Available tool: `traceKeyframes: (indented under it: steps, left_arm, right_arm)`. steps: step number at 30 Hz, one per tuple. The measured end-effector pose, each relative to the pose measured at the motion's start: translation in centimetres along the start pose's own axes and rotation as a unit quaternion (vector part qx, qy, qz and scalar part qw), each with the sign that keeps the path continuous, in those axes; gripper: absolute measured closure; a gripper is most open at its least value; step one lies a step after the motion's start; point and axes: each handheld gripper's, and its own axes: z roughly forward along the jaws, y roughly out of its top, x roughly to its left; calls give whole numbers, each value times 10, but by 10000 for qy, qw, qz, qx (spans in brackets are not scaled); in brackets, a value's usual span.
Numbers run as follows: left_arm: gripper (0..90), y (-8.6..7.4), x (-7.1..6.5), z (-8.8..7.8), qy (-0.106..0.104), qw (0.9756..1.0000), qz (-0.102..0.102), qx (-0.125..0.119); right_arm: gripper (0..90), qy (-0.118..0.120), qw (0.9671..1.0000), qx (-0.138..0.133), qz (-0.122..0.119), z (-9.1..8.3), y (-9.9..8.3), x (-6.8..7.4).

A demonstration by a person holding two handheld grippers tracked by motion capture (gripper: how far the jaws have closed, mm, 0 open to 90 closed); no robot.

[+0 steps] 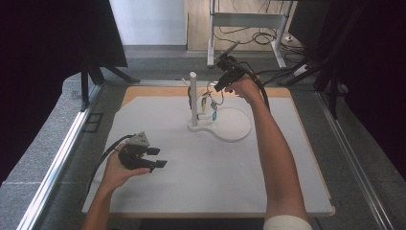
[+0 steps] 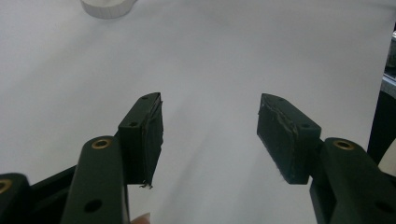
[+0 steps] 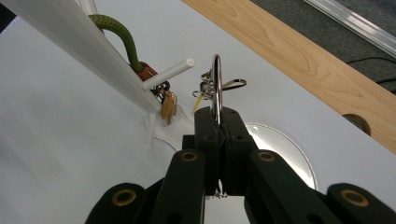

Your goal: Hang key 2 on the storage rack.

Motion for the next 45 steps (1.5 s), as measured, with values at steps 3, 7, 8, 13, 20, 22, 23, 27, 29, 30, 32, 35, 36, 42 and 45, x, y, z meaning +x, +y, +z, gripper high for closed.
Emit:
traceKeyframes:
  steps: [3,7,8,13,20,22,23,27,29,30,32,35,36,42,45]
  left_arm:
    - [416,0,0,1,-9,10000,9,12]
    - [416,0,0,0,-9,10000,9,2]
    - [416,0,0,-1,-7,10000,6,-14]
    - [416,0,1,-1,-20,10000,2,-25]
    - [416,0,1,-1,-24,10000,5,-17]
    - [416,0,1,-1,-23,10000,8,-7]
    - [416,0,1,0,-21,10000,9,-6]
    - [416,0,1,-1,-26,10000,9,-14]
    - [416,0,1,-1,-23,10000,7,-17]
    - [416,0,1,-1,-21,10000,5,-19]
    - [416,0,1,-1,-11,10000,23,-22]
    - [416,0,1,-1,-14,10000,26,-20]
    - [416,0,1,-1,-18,10000,27,-18]
    - [416,0,2,-2,-28,10000,34,-26]
    - [415,0,1,-2,-26,10000,28,-23]
  right_arm:
    - [872,15,10000,-15,-20,2,2,1]
    - [872,-2,10000,-23,-12,4,4,4]
    - [873,-7,10000,-37,-9,4,5,4]
    - [872,2,10000,-71,-18,8,7,7]
    - [872,9,10000,-54,-48,13,9,12]
    - [872,9,10000,-38,-64,15,10,13]
    - [872,13,10000,-30,-77,15,10,14]
    - [872,37,9999,-36,-102,16,9,16]
    - [872,47,9999,-37,-98,16,9,17]
    - [872,40,9999,-35,-98,16,9,17]
    - [872,46,9999,-19,-114,17,7,18]
    - [872,55,9999,16,-147,20,6,20]
    - [872,59,9999,29,-152,21,5,21]
    - [872,87,9998,12,-203,24,2,25]
    - [872,106,9997,33,-216,27,-1,27]
